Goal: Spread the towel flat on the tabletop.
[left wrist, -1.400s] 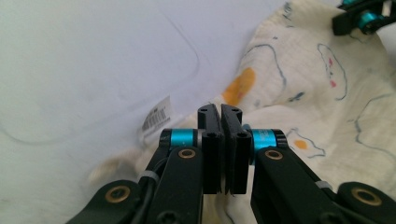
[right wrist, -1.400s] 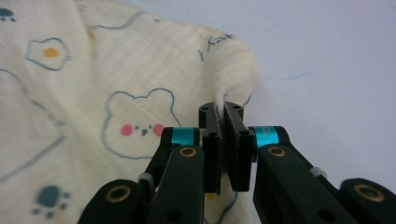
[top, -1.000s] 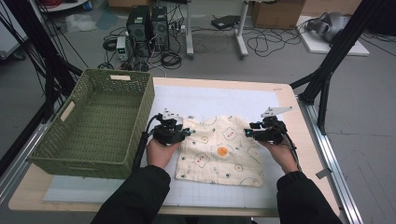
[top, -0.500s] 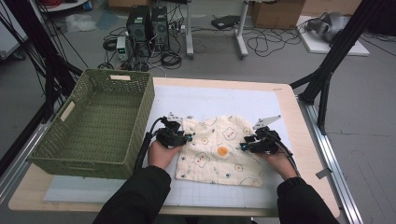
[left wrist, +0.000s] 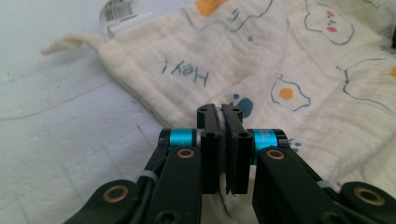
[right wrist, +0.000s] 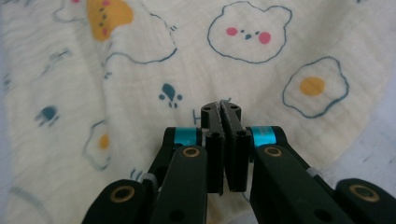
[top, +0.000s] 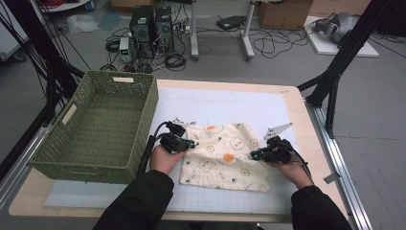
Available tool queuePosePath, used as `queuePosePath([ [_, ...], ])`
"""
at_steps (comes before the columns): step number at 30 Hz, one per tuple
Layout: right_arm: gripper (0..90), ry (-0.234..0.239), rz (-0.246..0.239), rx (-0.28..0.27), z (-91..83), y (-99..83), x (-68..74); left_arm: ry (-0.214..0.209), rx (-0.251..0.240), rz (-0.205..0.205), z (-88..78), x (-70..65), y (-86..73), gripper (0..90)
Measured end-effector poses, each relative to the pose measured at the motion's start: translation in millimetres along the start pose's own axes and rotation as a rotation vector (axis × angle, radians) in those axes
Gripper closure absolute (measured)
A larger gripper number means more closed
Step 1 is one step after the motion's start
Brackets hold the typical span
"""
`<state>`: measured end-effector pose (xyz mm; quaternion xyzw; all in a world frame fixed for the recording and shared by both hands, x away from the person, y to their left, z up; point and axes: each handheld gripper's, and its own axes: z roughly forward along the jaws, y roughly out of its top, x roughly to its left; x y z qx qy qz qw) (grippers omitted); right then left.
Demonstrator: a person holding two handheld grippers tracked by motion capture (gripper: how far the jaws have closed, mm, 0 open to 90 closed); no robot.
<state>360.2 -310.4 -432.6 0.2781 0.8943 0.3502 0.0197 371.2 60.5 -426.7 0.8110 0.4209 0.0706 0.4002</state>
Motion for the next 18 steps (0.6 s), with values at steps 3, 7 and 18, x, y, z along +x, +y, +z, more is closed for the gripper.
queuePosePath([
  [3, 73.7, -0.035, 0.025, -0.076, -12.2, 1.0, -3.1, 0.013, -0.107, -0.032, -4.6, 1.5, 6.1, 75.6],
  [7, 64.3, -0.151, 0.075, -0.118, -16.0, 11.4, -19.2, 0.086, -0.102, -0.045, 7.8, 7.5, 10.8, 75.1],
  [18, 75.7, -0.224, 0.135, -0.058, 18.1, 32.3, -54.8, 0.181, -0.093, -0.077, 33.8, 14.3, 9.4, 83.9],
])
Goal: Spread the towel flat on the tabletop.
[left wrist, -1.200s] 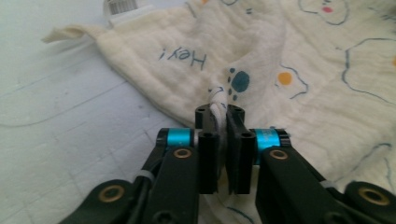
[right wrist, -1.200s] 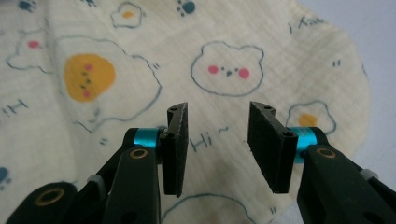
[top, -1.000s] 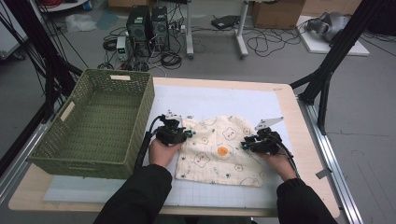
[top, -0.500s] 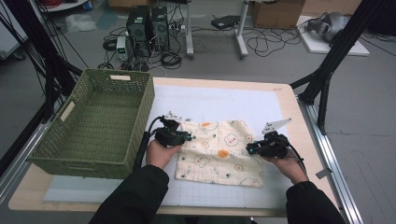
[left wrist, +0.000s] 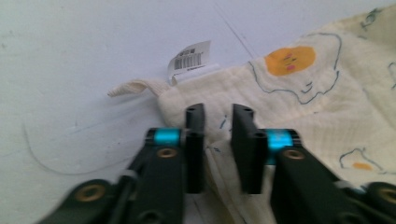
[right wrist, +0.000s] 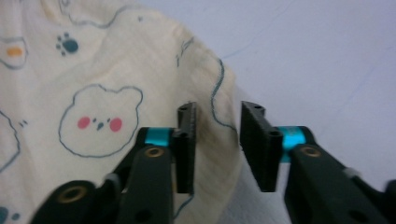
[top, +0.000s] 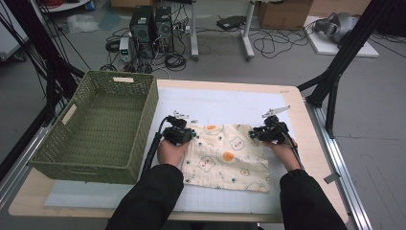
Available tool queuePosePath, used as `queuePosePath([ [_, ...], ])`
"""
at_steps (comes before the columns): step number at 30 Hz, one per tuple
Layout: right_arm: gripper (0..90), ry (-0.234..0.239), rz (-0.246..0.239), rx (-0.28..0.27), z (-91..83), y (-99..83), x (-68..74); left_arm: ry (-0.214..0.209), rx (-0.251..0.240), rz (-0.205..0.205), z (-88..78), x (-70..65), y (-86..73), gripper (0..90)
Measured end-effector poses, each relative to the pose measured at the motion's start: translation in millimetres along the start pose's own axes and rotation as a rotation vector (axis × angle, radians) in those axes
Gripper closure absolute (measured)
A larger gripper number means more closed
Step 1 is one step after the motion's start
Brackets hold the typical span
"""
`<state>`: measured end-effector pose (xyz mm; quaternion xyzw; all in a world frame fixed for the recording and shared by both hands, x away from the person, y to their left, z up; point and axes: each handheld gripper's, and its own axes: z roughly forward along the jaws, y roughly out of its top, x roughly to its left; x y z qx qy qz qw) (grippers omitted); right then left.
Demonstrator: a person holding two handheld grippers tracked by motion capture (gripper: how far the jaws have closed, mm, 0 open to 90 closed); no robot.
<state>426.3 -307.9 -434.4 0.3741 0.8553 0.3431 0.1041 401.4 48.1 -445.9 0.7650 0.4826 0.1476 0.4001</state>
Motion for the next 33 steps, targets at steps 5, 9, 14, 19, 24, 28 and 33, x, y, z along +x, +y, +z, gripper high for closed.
queuePosePath([
  [5, 87.2, -0.086, -0.055, -0.023, -7.9, 8.6, 5.3, 0.055, -0.107, 0.052, -11.0, -3.5, 9.9, 87.7],
  [9, 55.1, -0.231, -0.02, -0.178, -28.7, 11.3, 2.8, 0.114, -0.216, 0.044, -20.5, -4.3, 17.1, 70.1],
  [14, 53.6, -0.148, 0.037, -0.125, -29.8, -0.6, -2.0, 0.066, -0.154, 0.041, -21.4, -1.7, 10.2, 64.9],
  [19, 50.5, -0.051, -0.016, -0.072, -32.9, -10.3, 14.3, 0.024, -0.14, 0.057, -32.4, -5.6, 2.8, 64.8],
  [24, 50.6, 0.029, -0.093, -0.112, -45.5, -20.4, 38.5, -0.02, -0.129, 0.076, -46.7, -13.7, -8.0, 63.5],
  [28, 50.7, 0.09, -0.126, -0.099, -47.5, -39.2, 55.4, -0.041, -0.096, 0.112, -55.0, -22.5, -24.4, 61.9],
  [33, 52.6, 0.163, -0.159, -0.079, -51.9, -62.5, 72.4, -0.051, -0.051, 0.136, -66.4, -27.2, -44.0, 58.0],
])
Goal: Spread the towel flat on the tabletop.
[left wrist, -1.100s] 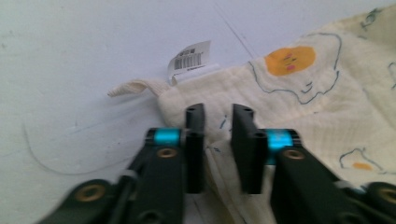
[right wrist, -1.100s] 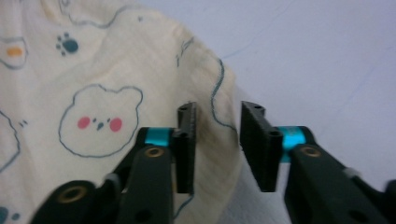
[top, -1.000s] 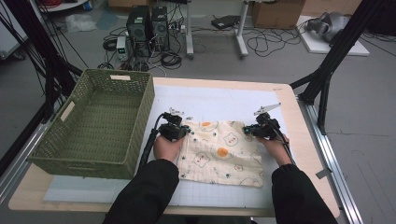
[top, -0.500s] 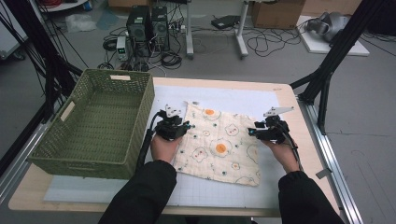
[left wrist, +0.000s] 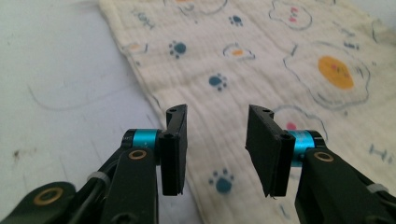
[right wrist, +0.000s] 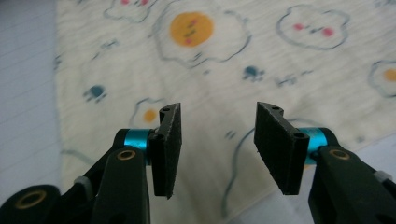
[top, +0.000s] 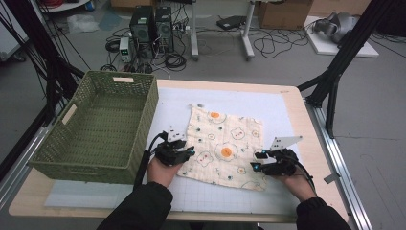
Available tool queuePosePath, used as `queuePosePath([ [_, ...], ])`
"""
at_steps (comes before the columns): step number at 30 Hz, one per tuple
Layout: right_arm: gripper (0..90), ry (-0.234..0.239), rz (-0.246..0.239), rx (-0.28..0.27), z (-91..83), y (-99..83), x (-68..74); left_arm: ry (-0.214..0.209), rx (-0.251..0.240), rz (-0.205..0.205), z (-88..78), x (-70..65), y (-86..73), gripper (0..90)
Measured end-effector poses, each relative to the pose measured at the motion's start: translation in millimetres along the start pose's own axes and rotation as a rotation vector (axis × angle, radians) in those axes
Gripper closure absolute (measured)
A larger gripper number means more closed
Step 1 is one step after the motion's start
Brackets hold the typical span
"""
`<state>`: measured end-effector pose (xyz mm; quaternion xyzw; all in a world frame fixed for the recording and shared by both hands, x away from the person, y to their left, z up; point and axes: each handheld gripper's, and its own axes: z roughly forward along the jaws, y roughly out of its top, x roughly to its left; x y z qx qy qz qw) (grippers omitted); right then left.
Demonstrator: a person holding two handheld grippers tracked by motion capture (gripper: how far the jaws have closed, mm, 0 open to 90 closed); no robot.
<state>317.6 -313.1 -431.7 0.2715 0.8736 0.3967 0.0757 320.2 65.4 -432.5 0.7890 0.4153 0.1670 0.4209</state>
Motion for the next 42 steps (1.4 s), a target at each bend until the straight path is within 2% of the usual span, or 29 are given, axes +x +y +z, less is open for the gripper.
queuePosePath([
  [2, 53.7, 0.007, -0.012, 0.022, 0.1, -4.6, 6.2, 0.003, 0.049, 0.027, -2.3, -1.9, -8.0, 59.3],
  [4, 56.7, 0.014, -0.021, 0.045, 3.7, -7.3, 9.3, -0.002, 0.092, 0.035, -1.9, -2.4, -13.8, 64.9],
  [5, 58.3, 0.01, -0.024, 0.064, 6.6, -7.8, 10.3, -0.002, 0.091, 0.045, -3.3, -2.8, -16.2, 67.3],
  [7, 69.5, -0.005, -0.033, 0.054, 7.8, -7.1, 10.6, -0.008, 0.087, 0.059, -5.6, -3.1, -18.6, 76.6],
  [9, 83.3, 0.018, -0.037, 0.054, 8.6, -6.3, 7.7, -0.029, 0.092, 0.051, -6.7, -1.0, -18.9, 86.3],
  [11, 87.7, 0.036, -0.04, 0.058, 9.1, -5.2, 4.9, -0.036, 0.102, 0.046, -8.1, -1.7, -18.7, 87.4],
  [14, 88.4, 0.047, -0.045, 0.058, 7.2, -5.8, 0.8, -0.055, 0.113, 0.049, -12.3, -5.6, -20.7, 87.7],
  [16, 88.6, 0.048, -0.048, 0.063, 4.0, -7.2, -2.0, -0.08, 0.115, 0.03, -15.7, -9.2, -23.3, 87.8],
  [20, 87.2, 0.05, -0.042, 0.067, -0.4, -10.0, -4.9, -0.103, 0.113, 0.062, -21.6, -18.9, -27.0, 87.7],
  [21, 78.2, 0.049, -0.04, 0.06, -0.8, -9.6, -4.1, -0.098, 0.109, 0.072, -22.7, -20.0, -27.0, 87.0],
  [22, 75.0, 0.052, -0.031, 0.04, -1.7, -8.9, -3.5, -0.097, 0.099, 0.068, -23.4, -20.2, -26.9, 84.6],
  [25, 67.7, 0.114, -0.013, -0.014, -5.3, -7.2, 3.4, -0.102, 0.102, 0.074, -23.4, -19.6, -26.9, 75.1],
  [28, 67.9, 0.118, -0.063, 0.02, -2.2, -7.7, 13.0, -0.096, 0.124, 0.101, -20.1, -20.4, -27.7, 71.5],
  [30, 70.3, 0.119, -0.075, 0.054, 2.4, -10.4, 15.7, -0.083, 0.119, 0.114, -19.6, -20.3, -27.8, 78.2],
  [32, 77.5, 0.117, -0.07, 0.049, 3.3, -13.5, 16.5, -0.096, 0.119, 0.11, -20.1, -18.0, -27.9, 85.8],
  [35, 88.0, 0.14, -0.06, 0.038, 1.5, -17.9, 16.6, -0.104, 0.118, 0.114, -21.1, -17.0, -28.7, 87.2],
  [38, 88.5, 0.151, -0.051, 0.021, -1.1, -22.8, 18.7, -0.12, 0.109, 0.122, -23.4, -18.9, -29.6, 87.1],
  [40, 87.6, 0.15, -0.051, 0.022, -2.8, -24.0, 20.4, -0.115, 0.091, 0.13, -25.8, -20.2, -29.4, 85.9],
  [42, 77.2, 0.144, -0.036, 0.009, -4.0, -23.6, 20.0, -0.112, 0.083, 0.127, -26.2, -19.9, -28.6, 77.5],
])
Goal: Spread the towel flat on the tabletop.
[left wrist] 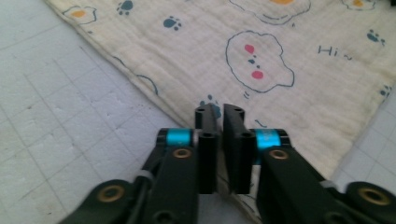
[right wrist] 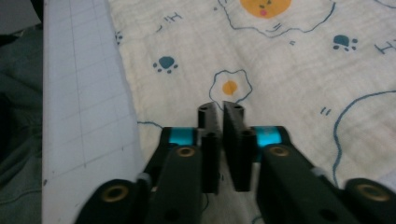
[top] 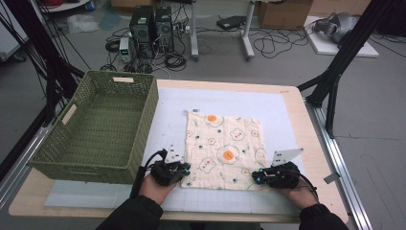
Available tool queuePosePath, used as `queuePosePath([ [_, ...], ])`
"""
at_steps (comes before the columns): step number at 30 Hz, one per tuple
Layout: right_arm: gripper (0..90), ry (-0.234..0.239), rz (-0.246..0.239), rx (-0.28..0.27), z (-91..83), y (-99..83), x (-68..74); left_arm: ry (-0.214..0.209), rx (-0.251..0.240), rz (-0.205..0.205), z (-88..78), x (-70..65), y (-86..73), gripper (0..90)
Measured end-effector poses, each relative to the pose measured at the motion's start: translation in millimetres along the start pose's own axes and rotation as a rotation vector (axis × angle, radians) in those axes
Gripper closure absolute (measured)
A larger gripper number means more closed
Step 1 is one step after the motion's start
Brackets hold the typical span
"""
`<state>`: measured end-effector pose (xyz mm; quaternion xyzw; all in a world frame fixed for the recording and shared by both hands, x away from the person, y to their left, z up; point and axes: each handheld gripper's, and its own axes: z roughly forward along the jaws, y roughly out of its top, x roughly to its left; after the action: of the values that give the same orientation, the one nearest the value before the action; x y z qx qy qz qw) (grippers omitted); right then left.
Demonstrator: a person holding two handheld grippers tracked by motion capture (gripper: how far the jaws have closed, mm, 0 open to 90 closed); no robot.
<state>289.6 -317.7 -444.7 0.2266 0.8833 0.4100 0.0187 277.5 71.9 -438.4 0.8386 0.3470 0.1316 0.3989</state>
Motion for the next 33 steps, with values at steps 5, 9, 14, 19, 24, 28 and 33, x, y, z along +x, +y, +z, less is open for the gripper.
queuePosePath([
  [5, 63.7, -0.033, 0.05, -0.105, -7.8, 5.8, -4.5, -0.013, -0.029, -0.006, 1.0, 4.2, 3.8, 66.4],
  [9, 55.9, -0.085, 0.065, -0.139, -9.8, 11.6, -10.2, -0.038, -0.075, -0.018, 1.0, 9.9, 6.6, 59.5],
  [14, 48.3, -0.12, 0.094, -0.174, -11.7, 16.1, -17.0, -0.05, -0.079, -0.022, 2.2, 10.7, 7.5, 54.1],
  [19, 41.8, -0.142, 0.115, -0.193, -9.0, 19.8, -19.6, -0.057, -0.084, -0.024, 2.5, 10.9, 7.2, 51.0],
  [24, 38.9, -0.141, 0.101, -0.162, -4.3, 19.7, -16.0, -0.057, -0.096, -0.025, 0.4, 10.5, 7.3, 49.9],
  [28, 38.4, -0.143, 0.094, -0.14, -4.3, 18.5, -14.3, -0.064, -0.088, -0.03, 2.3, 10.5, 6.7, 49.5],
  [33, 38.4, -0.143, 0.087, -0.124, -2.1, 17.3, -14.2, -0.061, -0.092, -0.025, 2.2, 10.8, 6.6, 49.6],
])
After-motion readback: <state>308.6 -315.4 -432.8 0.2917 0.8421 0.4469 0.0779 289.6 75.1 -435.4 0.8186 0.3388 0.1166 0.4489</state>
